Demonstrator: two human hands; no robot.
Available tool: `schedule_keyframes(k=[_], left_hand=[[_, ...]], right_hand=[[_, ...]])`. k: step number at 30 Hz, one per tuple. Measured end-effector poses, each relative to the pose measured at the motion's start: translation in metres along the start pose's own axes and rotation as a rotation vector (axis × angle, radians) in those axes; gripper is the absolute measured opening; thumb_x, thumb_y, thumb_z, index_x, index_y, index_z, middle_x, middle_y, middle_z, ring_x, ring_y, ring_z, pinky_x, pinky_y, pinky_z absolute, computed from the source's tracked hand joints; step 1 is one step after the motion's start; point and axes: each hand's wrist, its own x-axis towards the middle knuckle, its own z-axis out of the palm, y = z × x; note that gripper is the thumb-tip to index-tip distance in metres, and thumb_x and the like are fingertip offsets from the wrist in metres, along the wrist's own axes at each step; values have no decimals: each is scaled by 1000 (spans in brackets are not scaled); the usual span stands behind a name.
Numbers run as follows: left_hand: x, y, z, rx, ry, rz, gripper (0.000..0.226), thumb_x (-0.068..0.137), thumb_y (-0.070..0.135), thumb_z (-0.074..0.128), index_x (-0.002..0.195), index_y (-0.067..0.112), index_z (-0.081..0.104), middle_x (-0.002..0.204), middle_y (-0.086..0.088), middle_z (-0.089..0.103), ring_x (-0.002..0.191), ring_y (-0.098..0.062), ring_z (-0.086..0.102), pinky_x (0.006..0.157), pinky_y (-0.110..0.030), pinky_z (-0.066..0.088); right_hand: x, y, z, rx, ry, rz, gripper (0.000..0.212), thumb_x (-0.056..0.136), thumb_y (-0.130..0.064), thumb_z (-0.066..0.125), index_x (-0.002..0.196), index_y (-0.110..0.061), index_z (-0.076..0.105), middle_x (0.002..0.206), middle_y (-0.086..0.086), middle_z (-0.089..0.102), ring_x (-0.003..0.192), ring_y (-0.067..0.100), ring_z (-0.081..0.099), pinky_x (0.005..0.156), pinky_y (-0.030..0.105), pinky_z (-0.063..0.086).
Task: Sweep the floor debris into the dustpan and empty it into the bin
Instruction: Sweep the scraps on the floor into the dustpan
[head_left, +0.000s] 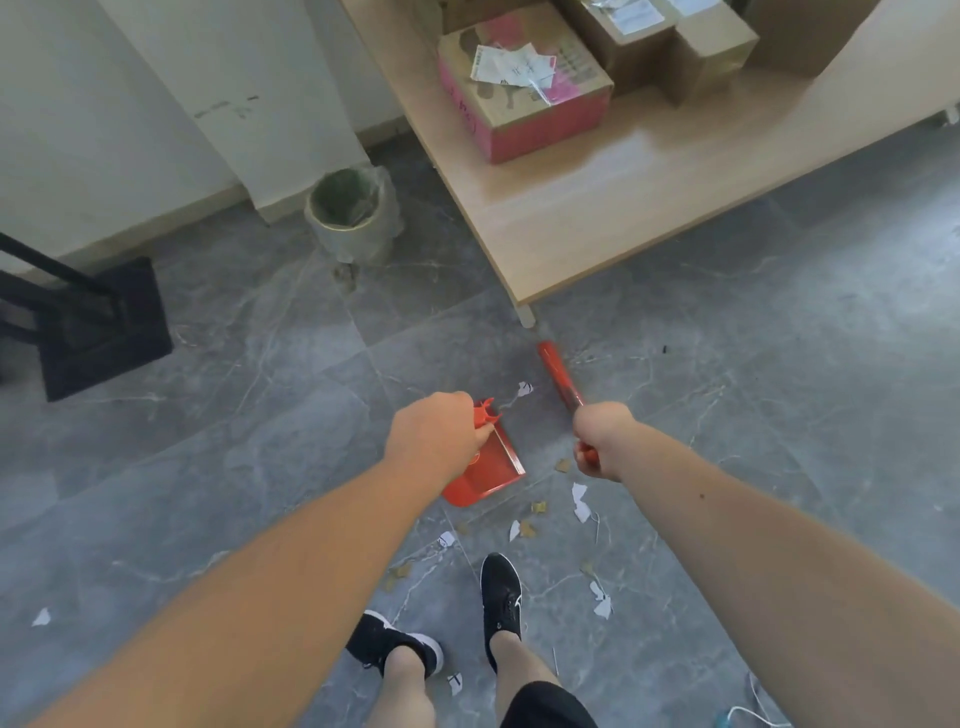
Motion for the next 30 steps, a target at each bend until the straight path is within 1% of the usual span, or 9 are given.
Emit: schedule_keyframes(k=[4, 7, 10, 14, 16, 19, 21, 23, 30], left_hand=[[-9, -10, 3, -22, -10, -32, 46, 94, 60, 47, 98, 16, 60, 103, -6, 67, 98, -29, 65, 75, -37, 50], [-22, -23, 5, -21, -6, -68, 46, 95, 60, 47, 98, 16, 59, 103, -7, 66, 98, -29, 65, 75, -37, 49], [-40, -42, 9, -5, -7, -104, 46, 95, 59, 47, 100, 15, 59, 104, -7, 66, 98, -30, 65, 75, -37, 49], [-69, -77, 19, -47, -17, -178, 45, 94, 59, 48, 99, 16, 59, 104, -7, 66, 97, -28, 65, 72, -35, 47], [-85, -96, 24, -51, -19, -211, 46, 94, 59, 48, 100, 16, 60, 105, -7, 66, 99, -28, 64, 72, -35, 46], [-116, -124, 34, -41, -11, -243, 46, 95, 59, 48, 102, 15, 60, 107, -8, 66, 102, -29, 64, 75, -36, 48], [-139, -142, 41, -43, 3, -262, 46, 95, 59, 49, 103, 15, 61, 107, -9, 67, 101, -30, 64, 75, -36, 48], [-165, -163, 49, -49, 15, -286, 46, 95, 58, 48, 103, 15, 61, 106, -8, 67, 101, -30, 64, 73, -35, 47], [-251, -230, 79, -92, 32, -362, 44, 96, 58, 48, 100, 15, 61, 103, -7, 68, 99, -29, 65, 72, -35, 48]], right_hand=[[-4, 12, 16, -65, -38, -3, 37, 94, -7, 36, 115, -31, 55, 67, 2, 36, 48, 14, 28, 38, 14, 36], [-19, 19, 27, -219, -102, -30, 29, 97, -8, 36, 112, -17, 58, 67, 2, 35, 49, 14, 31, 37, 13, 34], [-29, 30, 43, -378, -153, -112, 43, 97, -3, 27, 132, -16, 48, 65, 2, 33, 55, 12, 27, 56, 19, 29], [-39, 51, 69, -441, -159, -107, 36, 97, -6, 32, 122, -18, 55, 66, 3, 36, 52, 12, 32, 38, 16, 33], [-46, 64, 84, -449, -171, -57, 38, 97, -2, 25, 112, -27, 49, 63, 2, 29, 52, 11, 22, 43, 16, 26], [-55, 88, 109, -446, -180, -109, 45, 98, -5, 30, 128, -32, 51, 64, 1, 32, 50, 11, 26, 41, 18, 30], [-67, 109, 126, -469, -175, -155, 20, 97, -8, 39, 103, -20, 53, 66, 3, 40, 49, 13, 37, 38, 17, 38], [-71, 133, 146, -460, -129, -144, 16, 94, -4, 38, 88, -14, 49, 64, 5, 40, 45, 14, 36, 37, 14, 40], [-106, 212, 226, -526, -155, -160, 26, 91, 0, 35, 106, -13, 53, 65, 5, 39, 44, 12, 31, 38, 13, 39]])
